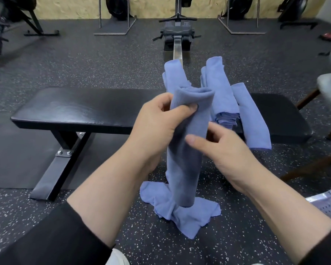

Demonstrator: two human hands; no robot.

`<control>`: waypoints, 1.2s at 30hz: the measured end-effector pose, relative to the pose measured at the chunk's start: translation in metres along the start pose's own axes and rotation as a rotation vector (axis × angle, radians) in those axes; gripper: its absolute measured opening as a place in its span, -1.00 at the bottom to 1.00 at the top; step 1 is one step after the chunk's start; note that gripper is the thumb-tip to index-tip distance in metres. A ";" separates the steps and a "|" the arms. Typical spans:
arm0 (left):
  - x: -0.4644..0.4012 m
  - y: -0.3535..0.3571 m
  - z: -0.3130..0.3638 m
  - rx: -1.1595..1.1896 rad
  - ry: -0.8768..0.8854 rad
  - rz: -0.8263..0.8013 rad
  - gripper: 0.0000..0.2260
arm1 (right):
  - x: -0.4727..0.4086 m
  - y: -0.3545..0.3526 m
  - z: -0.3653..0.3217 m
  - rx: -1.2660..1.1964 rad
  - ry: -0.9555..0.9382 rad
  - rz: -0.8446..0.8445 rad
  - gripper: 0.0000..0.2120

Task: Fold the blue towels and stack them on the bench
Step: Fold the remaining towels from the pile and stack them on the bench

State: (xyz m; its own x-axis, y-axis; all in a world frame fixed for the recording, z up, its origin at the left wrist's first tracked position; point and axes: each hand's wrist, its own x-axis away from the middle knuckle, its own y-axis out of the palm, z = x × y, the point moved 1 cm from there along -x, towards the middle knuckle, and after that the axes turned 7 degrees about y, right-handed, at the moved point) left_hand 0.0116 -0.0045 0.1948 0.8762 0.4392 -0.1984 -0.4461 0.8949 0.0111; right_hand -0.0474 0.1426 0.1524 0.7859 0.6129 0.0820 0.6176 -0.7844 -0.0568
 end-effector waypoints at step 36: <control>-0.042 -0.114 0.017 0.292 -0.139 0.353 -0.87 | 0.041 0.083 0.038 0.085 0.260 -0.116 -0.75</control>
State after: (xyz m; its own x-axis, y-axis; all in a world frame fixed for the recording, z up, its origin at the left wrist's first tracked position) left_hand 0.0285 -0.1237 0.2186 0.7054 0.7088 -0.0003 -0.6682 0.6651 0.3334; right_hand 0.0370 0.1063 0.1132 0.6828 0.6442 0.3447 0.7117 -0.6931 -0.1143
